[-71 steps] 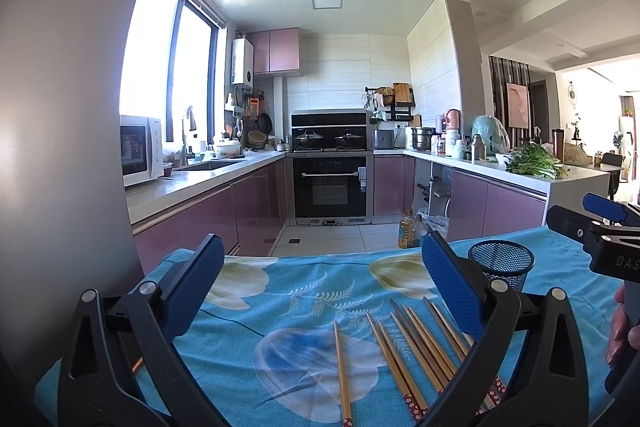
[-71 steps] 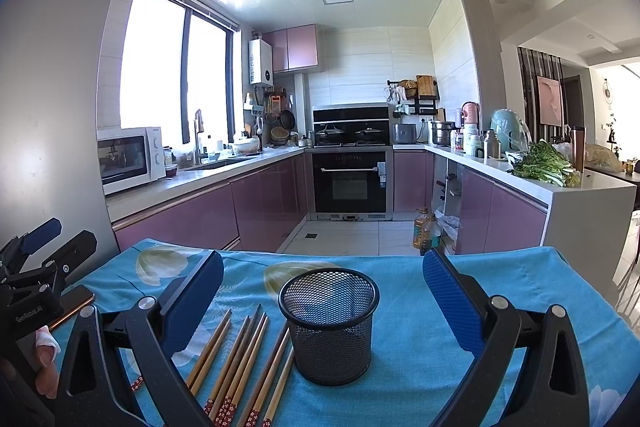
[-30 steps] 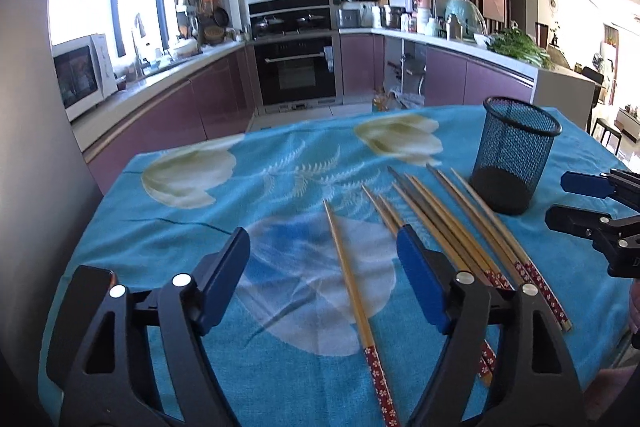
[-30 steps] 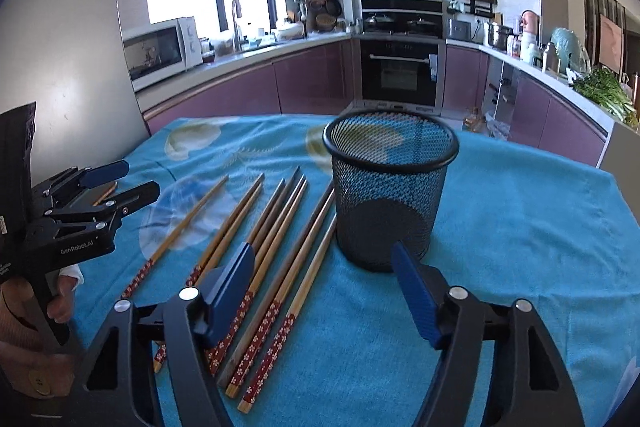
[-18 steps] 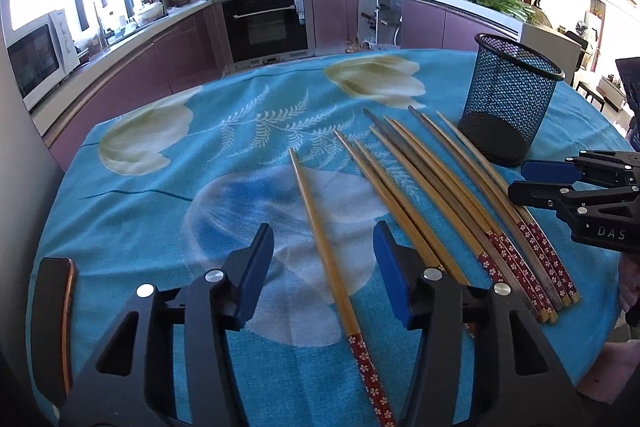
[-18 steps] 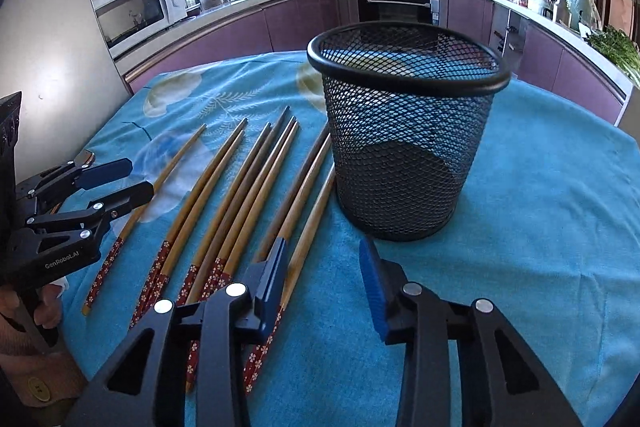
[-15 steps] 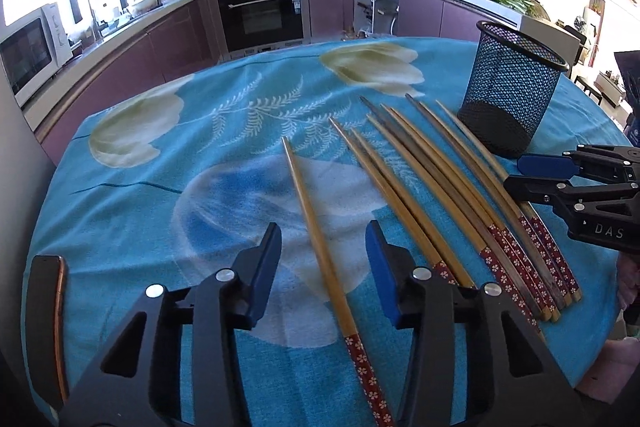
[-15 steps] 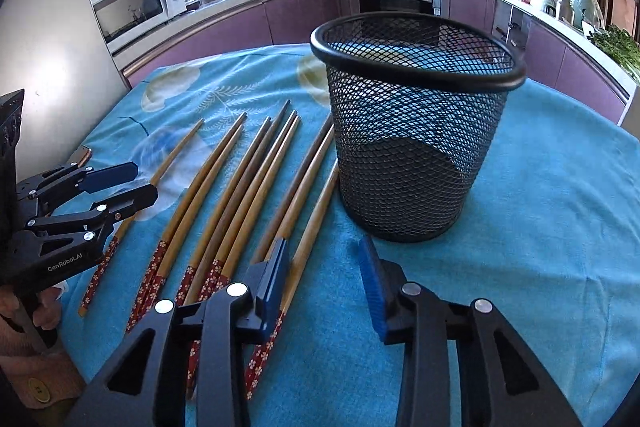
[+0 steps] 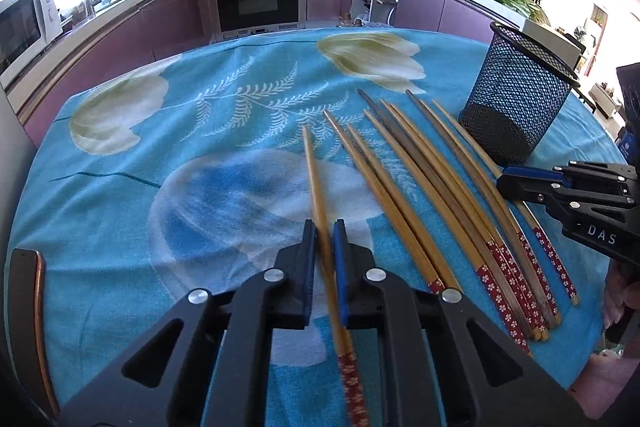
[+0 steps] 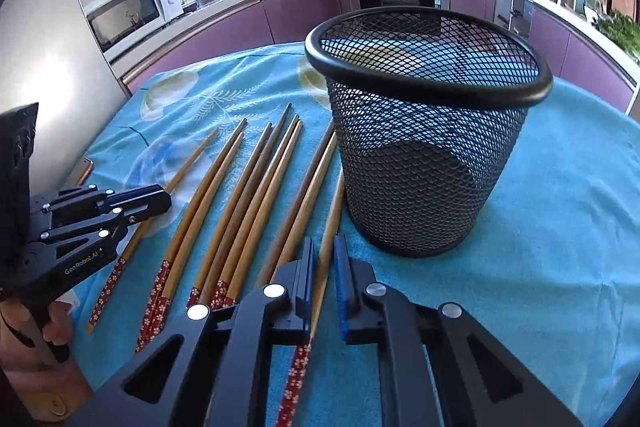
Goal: Organize utensils
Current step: 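Lift the left tool's chopstick upright over the mesh cup while the right tool does likewise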
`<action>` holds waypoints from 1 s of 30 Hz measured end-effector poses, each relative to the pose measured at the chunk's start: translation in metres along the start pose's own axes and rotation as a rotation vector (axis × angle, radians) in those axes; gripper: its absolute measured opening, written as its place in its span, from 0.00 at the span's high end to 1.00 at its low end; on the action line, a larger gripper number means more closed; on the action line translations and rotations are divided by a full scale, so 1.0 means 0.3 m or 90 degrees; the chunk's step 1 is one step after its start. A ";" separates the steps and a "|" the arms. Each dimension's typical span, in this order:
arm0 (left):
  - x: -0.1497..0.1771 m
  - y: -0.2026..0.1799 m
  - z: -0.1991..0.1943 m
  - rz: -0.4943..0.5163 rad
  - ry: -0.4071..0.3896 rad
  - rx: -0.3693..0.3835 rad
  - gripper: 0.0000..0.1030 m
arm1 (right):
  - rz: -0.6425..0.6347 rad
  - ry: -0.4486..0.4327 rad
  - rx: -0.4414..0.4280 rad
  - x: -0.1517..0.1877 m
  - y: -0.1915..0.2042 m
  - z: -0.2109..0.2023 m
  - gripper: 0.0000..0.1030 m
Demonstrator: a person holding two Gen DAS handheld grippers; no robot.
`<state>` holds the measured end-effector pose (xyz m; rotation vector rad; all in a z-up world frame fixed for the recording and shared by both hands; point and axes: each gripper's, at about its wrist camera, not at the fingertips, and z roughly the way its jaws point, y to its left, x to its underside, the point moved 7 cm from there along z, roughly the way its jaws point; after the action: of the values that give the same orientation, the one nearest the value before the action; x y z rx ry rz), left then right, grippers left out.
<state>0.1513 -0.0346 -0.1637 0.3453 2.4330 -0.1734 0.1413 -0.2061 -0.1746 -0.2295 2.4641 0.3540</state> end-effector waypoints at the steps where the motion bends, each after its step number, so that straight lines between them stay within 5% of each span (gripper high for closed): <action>1: 0.003 0.001 -0.003 -0.004 -0.001 0.003 0.93 | 0.005 -0.001 -0.005 0.001 -0.002 -0.003 0.93; 14: -0.026 0.002 -0.108 -0.009 -0.033 0.044 0.93 | 0.002 -0.056 -0.103 -0.023 0.032 -0.125 0.94; 30: -0.181 -0.072 -0.406 -0.010 -0.163 0.191 0.93 | -0.017 -0.205 -0.130 -0.139 0.027 -0.366 0.94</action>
<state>0.1121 -0.0406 -0.0347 0.4090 2.1569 -0.5593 0.1101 -0.2289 -0.0635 -0.2680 2.1063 0.5842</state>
